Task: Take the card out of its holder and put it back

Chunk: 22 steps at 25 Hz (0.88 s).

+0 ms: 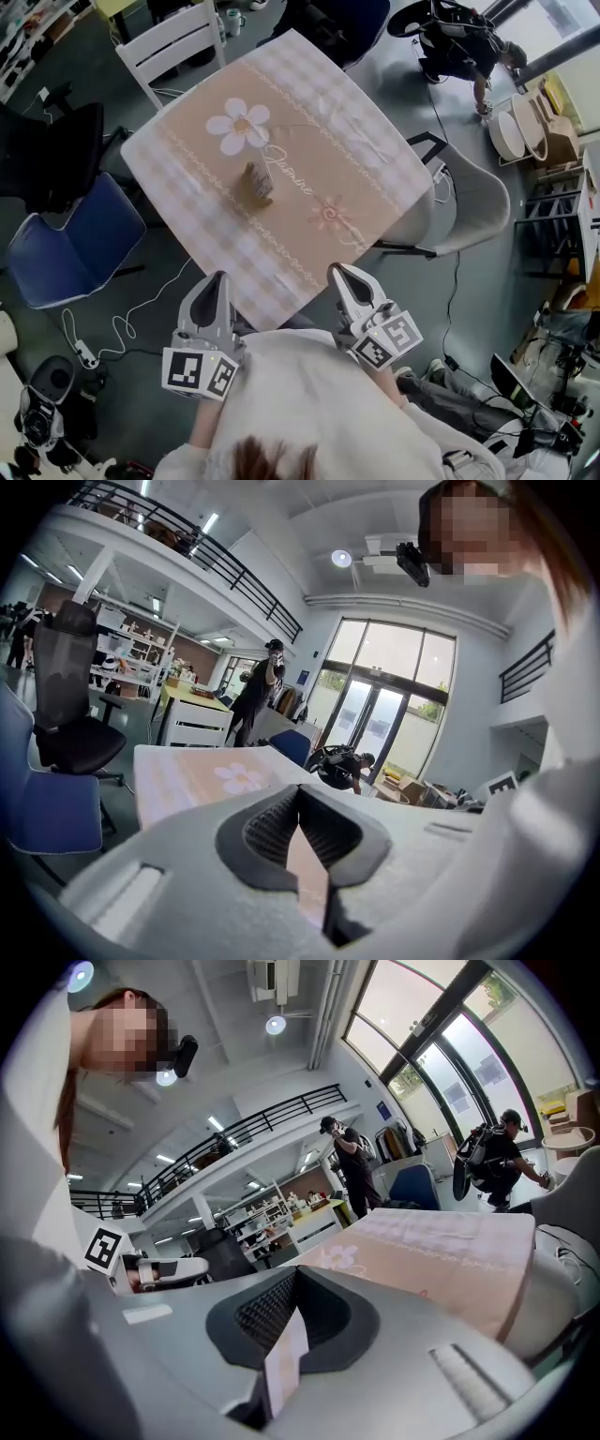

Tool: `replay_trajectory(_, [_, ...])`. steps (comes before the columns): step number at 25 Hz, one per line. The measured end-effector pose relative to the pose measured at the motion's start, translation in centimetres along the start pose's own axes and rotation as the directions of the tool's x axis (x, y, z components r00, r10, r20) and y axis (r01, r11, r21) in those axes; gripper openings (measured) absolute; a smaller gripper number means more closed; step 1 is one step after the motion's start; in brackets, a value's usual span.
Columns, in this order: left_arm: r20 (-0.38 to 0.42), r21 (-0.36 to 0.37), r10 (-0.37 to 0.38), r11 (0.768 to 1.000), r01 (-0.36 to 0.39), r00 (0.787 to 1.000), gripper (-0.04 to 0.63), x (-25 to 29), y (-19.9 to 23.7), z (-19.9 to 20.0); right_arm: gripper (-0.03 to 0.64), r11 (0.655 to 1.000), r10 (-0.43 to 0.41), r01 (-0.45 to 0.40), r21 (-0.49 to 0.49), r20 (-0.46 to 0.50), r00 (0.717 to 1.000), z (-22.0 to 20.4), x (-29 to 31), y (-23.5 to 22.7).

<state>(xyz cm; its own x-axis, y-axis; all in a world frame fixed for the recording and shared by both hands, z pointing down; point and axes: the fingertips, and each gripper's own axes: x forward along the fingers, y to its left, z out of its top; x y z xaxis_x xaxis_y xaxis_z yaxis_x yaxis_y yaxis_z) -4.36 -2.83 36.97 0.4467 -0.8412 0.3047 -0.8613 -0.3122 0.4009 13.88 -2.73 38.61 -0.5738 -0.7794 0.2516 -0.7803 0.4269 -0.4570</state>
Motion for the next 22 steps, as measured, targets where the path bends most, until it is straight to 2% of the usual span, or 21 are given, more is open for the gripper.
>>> replay_trajectory(10, [-0.031, 0.002, -0.108, 0.994, 0.108, 0.994, 0.000, 1.8, -0.2, 0.1, -0.002, 0.996, -0.091, 0.091, -0.001, 0.032, 0.995, 0.1, -0.5, 0.2])
replay_trajectory(16, [-0.019, -0.003, -0.120, 0.993, 0.120, 0.993, 0.000, 1.8, 0.3, 0.6, -0.002, 0.995, -0.101, 0.101, -0.015, 0.036, 0.994, 0.4, -0.1, 0.8])
replay_trajectory(22, [-0.004, -0.015, -0.100, 0.995, 0.100, 0.995, 0.000, 0.7, 2.1, 0.9, -0.002, 0.996, -0.082, 0.083, -0.038, 0.025, 0.996, 0.2, 1.5, 2.3])
